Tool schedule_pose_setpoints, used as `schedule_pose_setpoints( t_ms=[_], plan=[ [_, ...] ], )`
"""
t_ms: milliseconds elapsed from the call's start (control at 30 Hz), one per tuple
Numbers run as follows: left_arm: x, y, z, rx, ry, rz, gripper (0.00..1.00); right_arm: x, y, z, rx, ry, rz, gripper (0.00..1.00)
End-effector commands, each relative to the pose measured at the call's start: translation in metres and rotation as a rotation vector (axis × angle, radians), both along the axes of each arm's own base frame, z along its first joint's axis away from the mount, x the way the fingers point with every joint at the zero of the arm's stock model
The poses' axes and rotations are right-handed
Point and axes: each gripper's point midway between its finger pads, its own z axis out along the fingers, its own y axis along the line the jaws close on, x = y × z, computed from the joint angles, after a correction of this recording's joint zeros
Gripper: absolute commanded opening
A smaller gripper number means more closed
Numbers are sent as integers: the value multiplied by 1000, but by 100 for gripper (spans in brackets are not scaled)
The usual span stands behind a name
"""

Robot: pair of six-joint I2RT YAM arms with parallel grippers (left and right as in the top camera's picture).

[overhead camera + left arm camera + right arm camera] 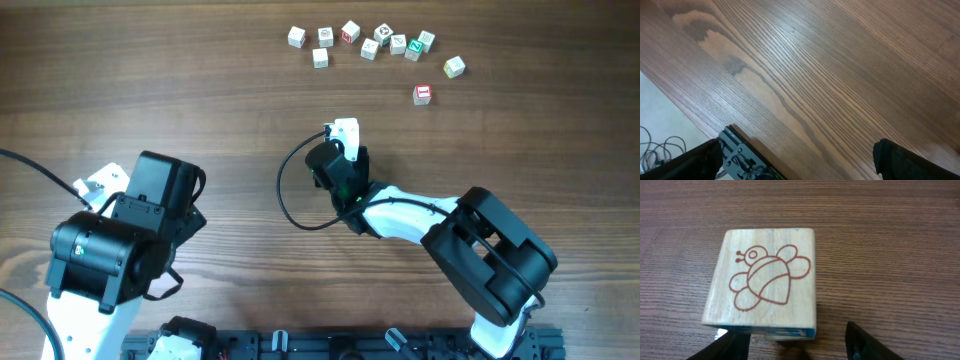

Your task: Form a tower

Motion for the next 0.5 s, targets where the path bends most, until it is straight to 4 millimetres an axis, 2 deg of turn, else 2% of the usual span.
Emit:
schedule_pose_setpoints(
  t_ms=[0,167,467],
  plan=[
    [-1,1,1,-5,-11,23,100,0,-3,-9,-8,16,-1,54],
    [-1,1,1,-5,-11,23,100,1,-3,-8,-6,14,-1,51],
    [-1,1,1,-5,-11,23,100,1,-2,-8,-2,15,4,39]
  ],
)
